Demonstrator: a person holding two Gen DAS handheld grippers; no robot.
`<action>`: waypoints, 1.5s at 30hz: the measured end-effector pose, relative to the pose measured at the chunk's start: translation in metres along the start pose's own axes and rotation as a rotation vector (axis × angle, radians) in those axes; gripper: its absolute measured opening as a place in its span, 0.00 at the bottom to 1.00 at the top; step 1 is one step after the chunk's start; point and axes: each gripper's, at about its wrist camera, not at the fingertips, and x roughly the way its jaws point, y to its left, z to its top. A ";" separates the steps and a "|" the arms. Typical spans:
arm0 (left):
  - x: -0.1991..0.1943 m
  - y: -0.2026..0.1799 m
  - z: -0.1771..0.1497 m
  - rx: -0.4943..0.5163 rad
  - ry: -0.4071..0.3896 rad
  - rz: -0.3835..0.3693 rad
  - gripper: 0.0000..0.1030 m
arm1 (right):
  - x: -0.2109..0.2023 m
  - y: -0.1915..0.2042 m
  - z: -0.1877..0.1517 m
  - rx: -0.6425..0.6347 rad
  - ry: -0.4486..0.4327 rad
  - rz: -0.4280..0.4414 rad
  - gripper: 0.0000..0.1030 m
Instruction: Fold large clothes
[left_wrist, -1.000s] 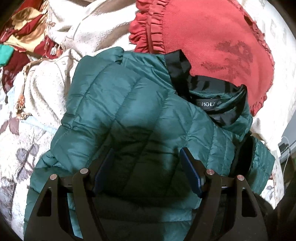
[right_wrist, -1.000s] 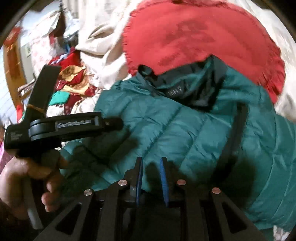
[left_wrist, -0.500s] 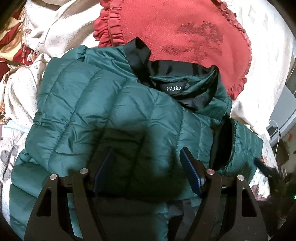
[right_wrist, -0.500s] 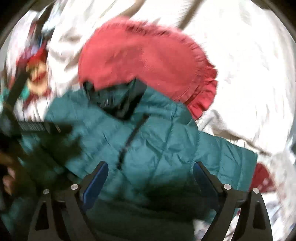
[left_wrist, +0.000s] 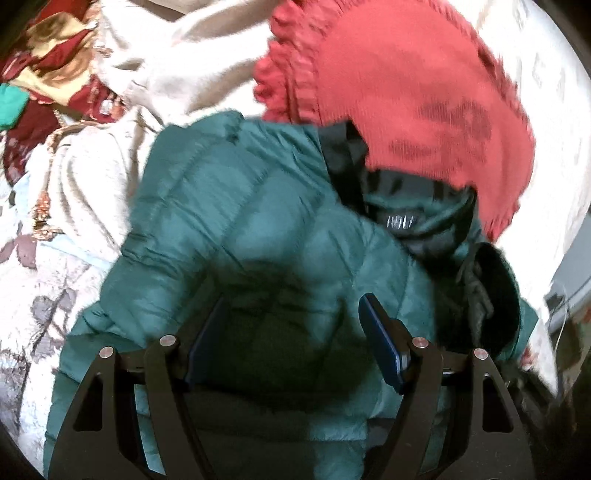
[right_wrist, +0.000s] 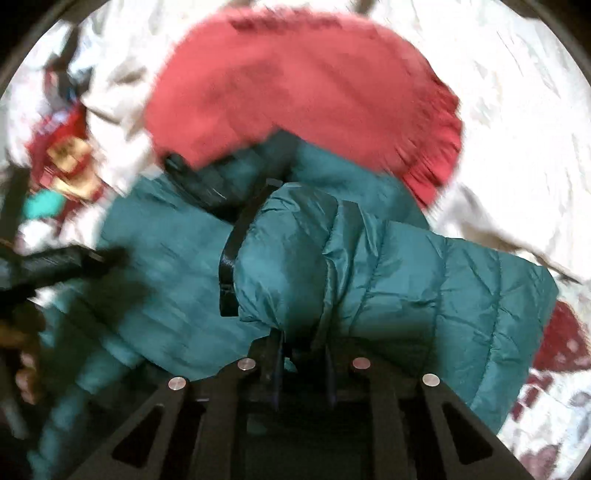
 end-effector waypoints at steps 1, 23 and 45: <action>-0.005 0.002 0.002 -0.011 -0.023 -0.004 0.71 | -0.003 0.008 0.002 0.016 -0.023 0.063 0.16; 0.018 -0.044 -0.021 0.106 0.139 -0.292 0.82 | -0.014 0.037 -0.054 -0.078 0.244 0.034 0.76; -0.025 0.057 0.013 -0.169 -0.032 0.158 0.37 | 0.014 0.033 -0.079 -0.061 0.340 0.014 1.00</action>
